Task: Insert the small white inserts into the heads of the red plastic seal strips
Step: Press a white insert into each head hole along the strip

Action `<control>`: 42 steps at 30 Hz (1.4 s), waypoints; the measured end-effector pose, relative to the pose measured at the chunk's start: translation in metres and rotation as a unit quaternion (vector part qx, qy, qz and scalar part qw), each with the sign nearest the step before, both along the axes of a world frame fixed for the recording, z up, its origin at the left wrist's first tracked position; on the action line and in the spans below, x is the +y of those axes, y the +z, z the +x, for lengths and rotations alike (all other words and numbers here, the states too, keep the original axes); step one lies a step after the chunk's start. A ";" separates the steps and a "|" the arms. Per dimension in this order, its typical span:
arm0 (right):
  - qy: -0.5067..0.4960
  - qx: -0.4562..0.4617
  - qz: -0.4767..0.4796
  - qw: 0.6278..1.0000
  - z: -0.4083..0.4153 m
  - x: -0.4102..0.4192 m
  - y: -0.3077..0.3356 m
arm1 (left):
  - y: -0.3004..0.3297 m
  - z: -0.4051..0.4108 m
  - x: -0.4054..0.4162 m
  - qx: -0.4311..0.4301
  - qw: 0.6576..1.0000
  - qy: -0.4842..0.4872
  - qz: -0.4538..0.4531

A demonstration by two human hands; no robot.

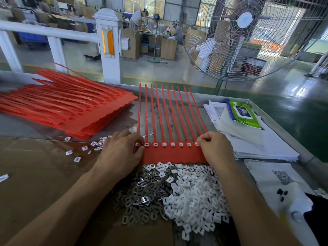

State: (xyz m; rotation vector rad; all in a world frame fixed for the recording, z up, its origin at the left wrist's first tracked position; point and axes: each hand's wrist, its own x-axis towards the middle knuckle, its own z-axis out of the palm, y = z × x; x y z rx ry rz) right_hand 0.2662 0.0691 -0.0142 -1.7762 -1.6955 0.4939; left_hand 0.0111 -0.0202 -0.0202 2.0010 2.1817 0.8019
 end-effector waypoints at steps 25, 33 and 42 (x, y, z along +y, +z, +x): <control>0.004 -0.034 0.002 0.999 -0.004 0.000 -0.002 | 0.000 0.000 -0.002 0.006 1.000 -0.001 -0.006; 0.005 0.047 0.068 0.997 0.004 -0.014 0.010 | -0.001 -0.001 0.001 0.005 1.000 -0.002 -0.006; 0.285 -0.001 0.000 0.958 -0.014 -0.039 0.023 | -0.001 0.000 0.000 0.007 1.000 -0.003 -0.004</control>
